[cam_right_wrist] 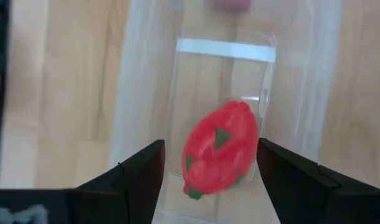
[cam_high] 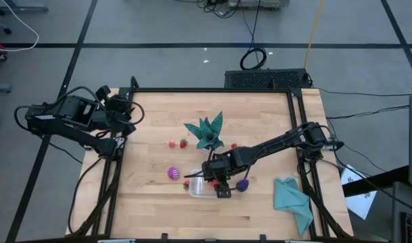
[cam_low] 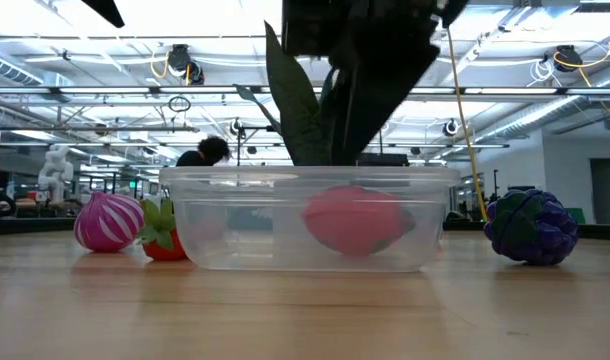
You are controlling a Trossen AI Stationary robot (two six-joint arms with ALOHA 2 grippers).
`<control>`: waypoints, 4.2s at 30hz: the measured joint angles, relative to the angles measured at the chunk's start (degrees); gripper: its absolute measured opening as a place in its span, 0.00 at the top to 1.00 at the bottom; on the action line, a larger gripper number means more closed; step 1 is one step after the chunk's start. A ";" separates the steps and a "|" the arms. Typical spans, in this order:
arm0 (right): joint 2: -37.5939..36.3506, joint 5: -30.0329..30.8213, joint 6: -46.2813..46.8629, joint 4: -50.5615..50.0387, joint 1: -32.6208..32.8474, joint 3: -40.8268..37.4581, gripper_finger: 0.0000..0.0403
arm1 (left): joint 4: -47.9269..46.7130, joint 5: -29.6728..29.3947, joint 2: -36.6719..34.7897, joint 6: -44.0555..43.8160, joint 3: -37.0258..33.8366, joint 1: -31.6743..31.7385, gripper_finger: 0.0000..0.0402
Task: Pick and placing Produce into tupperware
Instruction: Put the purple grapes into the transparent bin
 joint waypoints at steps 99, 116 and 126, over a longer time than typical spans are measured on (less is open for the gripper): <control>-9.30 4.31 -11.86 -11.64 8.31 -16.72 0.40 | 0.22 3.32 0.02 -7.77 0.00 0.00 0.64; -9.30 4.52 -13.27 -7.12 8.28 -17.00 0.40 | 0.22 3.34 0.04 -7.94 0.00 0.00 0.64; -9.30 4.22 -12.27 -4.53 8.28 -19.44 0.40 | 0.20 3.34 0.03 -7.92 0.00 0.01 0.64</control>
